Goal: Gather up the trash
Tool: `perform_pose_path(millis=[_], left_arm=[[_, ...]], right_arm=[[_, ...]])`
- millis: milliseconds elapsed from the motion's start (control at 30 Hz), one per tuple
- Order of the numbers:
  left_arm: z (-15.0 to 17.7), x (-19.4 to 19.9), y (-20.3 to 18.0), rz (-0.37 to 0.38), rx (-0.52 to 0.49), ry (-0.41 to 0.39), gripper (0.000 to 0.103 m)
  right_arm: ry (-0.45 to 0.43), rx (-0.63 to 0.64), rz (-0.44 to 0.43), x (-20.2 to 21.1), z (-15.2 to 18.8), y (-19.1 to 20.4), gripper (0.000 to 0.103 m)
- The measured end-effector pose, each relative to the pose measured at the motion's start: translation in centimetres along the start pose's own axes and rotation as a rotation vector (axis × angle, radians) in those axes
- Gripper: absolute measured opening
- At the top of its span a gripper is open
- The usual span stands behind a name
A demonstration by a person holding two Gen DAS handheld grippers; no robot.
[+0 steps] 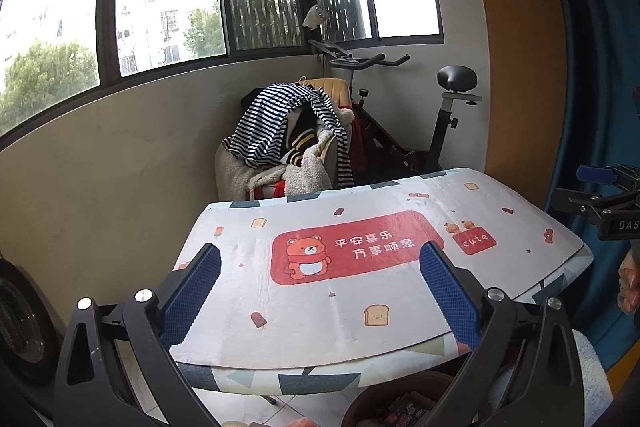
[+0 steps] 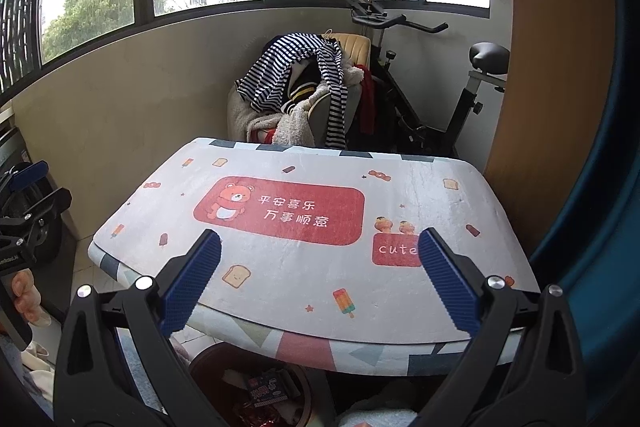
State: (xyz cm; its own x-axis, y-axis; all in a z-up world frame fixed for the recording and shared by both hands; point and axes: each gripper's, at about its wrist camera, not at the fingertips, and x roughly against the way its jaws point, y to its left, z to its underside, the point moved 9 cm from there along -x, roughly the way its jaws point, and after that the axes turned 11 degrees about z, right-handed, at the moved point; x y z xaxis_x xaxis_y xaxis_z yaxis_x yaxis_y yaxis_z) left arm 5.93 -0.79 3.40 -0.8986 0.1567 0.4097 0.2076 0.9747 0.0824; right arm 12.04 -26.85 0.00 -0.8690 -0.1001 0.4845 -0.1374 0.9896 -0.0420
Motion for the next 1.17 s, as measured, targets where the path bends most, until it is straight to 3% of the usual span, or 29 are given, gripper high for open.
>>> perform_pose_path(millis=[900,1167], left_arm=[[0.3,0.0,0.2,0.030,0.041,0.031,0.097],[1.0,-0.3,0.2,0.003,0.025,0.051,0.097]], right_arm=[[-0.008,0.035,0.012,0.5,0.2,0.5,0.097],[-0.002,0.043,0.015,0.3,0.5,0.6,0.097]])
